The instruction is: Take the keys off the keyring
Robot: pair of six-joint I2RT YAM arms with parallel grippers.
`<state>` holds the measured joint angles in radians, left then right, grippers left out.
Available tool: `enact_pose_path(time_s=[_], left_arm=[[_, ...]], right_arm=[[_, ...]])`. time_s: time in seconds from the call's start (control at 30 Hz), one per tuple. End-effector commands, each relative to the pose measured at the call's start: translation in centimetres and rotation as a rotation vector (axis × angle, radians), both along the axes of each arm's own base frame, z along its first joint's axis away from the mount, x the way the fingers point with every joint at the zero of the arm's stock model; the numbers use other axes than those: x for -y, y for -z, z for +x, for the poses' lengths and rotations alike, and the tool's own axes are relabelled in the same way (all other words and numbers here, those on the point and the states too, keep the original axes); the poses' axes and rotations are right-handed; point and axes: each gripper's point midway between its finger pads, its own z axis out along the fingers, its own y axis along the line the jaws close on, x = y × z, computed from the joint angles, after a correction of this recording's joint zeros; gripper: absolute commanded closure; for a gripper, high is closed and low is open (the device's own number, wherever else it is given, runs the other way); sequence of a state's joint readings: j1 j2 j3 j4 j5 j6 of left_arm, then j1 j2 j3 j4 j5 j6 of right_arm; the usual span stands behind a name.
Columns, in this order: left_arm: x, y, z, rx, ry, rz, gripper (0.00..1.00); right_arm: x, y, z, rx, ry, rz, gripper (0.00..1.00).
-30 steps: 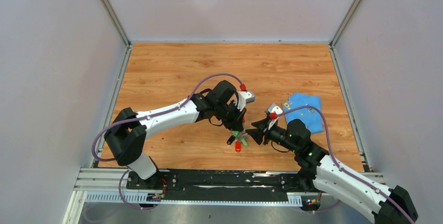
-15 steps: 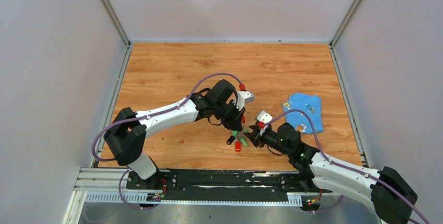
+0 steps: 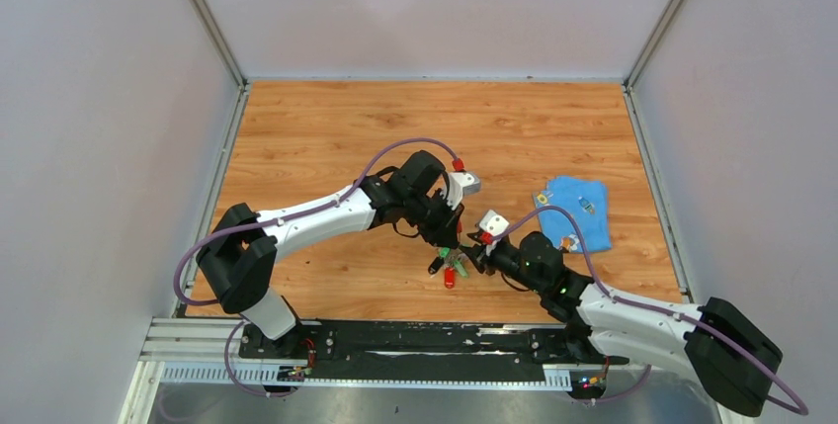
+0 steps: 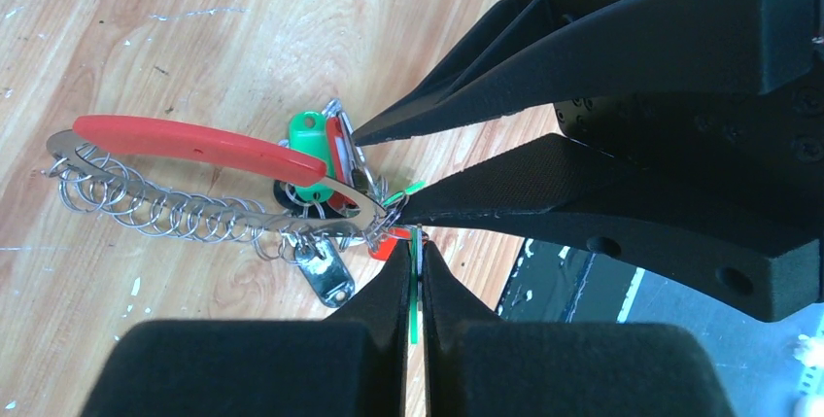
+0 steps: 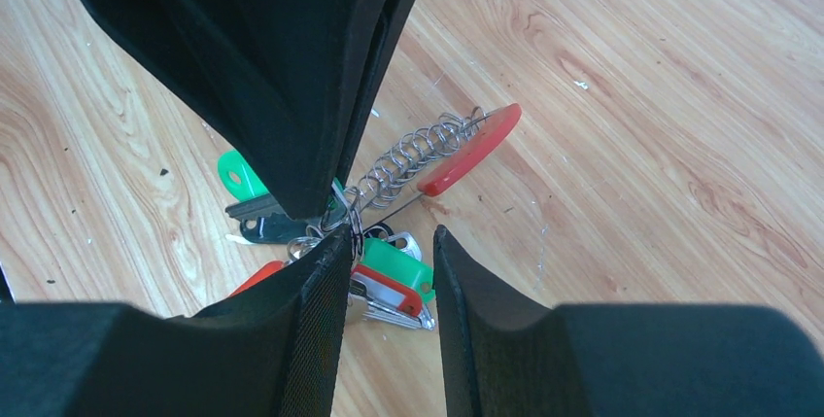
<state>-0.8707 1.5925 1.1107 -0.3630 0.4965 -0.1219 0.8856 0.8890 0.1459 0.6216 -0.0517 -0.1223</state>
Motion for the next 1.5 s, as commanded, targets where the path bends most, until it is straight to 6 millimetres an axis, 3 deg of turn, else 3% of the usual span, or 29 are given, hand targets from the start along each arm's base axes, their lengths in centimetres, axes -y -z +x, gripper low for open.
enact_pose_path(time_s=[0.0, 0.3, 0.6, 0.93, 1.1, 1.47], left_arm=[[0.0, -1.3, 0.0, 0.014, 0.015, -0.033, 1.0], [0.0, -1.3, 0.2, 0.017, 0.013, -0.027, 1.0], [-0.2, -1.4, 0.1, 0.022, 0.026, -0.03, 1.0], [-0.2, -1.4, 0.0, 0.021, 0.024, -0.031, 1.0], [-0.6, -0.9, 0.6, 0.021, -0.029, -0.008, 1.0], [-1.8, 0.4, 3.0, 0.0, -0.168, 0.048, 1.0]], right_arm=[[-1.0, -1.4, -0.2, 0.053, -0.038, 0.036, 0.61], [-1.6, -0.6, -1.2, 0.04, -0.089, 0.011, 0.61], [-1.0, -0.4, -0.5, 0.047, -0.04, -0.006, 0.56], [-1.4, -0.6, -0.2, 0.042, -0.038, -0.006, 0.82], [-1.5, -0.7, -0.4, 0.029, -0.044, 0.004, 0.99], [-0.4, -0.9, -0.5, 0.027, -0.003, 0.028, 0.99]])
